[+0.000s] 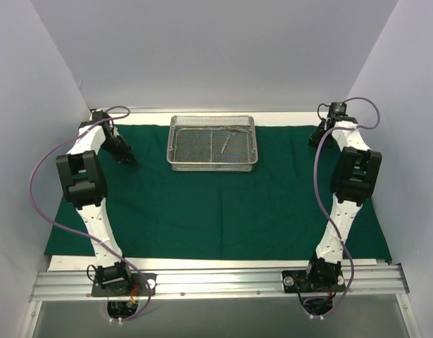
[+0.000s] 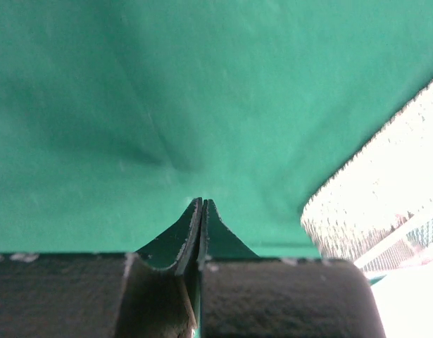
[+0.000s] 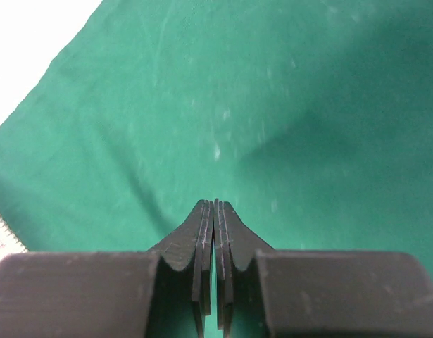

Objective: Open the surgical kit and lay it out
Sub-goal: Smooth out the surgical kit at the center of the board.

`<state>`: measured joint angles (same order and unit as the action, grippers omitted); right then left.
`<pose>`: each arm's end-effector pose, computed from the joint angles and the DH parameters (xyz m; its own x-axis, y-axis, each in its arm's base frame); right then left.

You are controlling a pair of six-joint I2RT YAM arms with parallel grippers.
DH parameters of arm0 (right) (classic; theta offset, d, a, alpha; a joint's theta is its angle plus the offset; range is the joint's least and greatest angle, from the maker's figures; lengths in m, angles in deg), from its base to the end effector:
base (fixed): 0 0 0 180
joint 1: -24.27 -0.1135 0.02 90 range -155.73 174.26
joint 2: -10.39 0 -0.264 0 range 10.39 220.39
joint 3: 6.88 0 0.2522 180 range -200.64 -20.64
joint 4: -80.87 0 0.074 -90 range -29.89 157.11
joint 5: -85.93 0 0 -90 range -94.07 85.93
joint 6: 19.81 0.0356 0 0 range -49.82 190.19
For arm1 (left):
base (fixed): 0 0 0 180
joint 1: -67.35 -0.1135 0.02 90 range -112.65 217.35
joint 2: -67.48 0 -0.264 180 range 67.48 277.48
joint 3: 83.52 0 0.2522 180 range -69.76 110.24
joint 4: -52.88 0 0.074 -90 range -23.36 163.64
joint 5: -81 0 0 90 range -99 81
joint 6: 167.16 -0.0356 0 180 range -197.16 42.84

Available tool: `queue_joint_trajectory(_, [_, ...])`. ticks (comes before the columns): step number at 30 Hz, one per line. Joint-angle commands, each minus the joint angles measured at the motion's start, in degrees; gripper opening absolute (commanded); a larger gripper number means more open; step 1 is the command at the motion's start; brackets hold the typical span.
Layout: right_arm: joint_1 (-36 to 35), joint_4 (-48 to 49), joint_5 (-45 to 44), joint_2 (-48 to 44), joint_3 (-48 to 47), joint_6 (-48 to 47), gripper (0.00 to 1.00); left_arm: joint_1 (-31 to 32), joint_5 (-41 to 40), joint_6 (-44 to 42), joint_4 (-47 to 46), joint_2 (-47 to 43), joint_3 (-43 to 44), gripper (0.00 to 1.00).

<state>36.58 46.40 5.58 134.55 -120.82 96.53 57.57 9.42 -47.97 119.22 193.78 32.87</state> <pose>0.4839 -0.0995 0.2105 -0.5742 0.5730 -0.5848 0.3889 0.8194 0.4211 0.4457 0.0654 0.1782 -0.7932 -0.6063 -0.0578 -0.5429 0.7469 -0.3839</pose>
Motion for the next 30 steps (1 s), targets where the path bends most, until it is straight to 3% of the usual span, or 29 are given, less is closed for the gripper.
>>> queue_joint_trajectory(1, [-1.24, -0.47, 0.9, 4.42, -5.8, -2.17, 0.0, -0.24, -2.32, -0.1, 2.7, 4.47, 4.33, 0.02])
queue_joint_trajectory(7, [-3.17, -6.18, 1.07, 11.63, -9.25, -4.29, 0.0, -0.41, -3.3, -0.1, 2.36, 4.31, 1.96, 0.02])
queue_joint_trajectory(17, [-13.98, -11.81, 9.68, 5.77, 0.6, -11.85, 0.0, -0.33, -0.4, 0.43, -0.02, 2.55, -1.64, 0.02])
queue_joint_trajectory(20, [-12.58, -7.69, 8.63, 0.49, 0.95, -10.18, 0.0, -0.33, -0.05, 0.17, 0.77, 2.81, -0.85, 0.02])
queue_joint_trajectory(22, [-7.76, -5.49, 7.76, -0.58, -1.93, -7.9, 0.02, -0.33, 0.13, 0.08, 0.86, 2.99, -0.42, 0.02])
queue_joint_trajectory(25, [-2.22, -3.56, 4.68, 0.99, -7.98, -3.96, 0.15, -0.24, 0.48, 0.08, 1.74, 3.6, 0.99, 0.02])
queue_joint_trajectory(30, [1.39, -4.16, 2.39, 7.76, -22.3, -3.49, 0.17, -0.24, 0.31, -0.45, 3.23, 4.22, 2.92, 0.02])
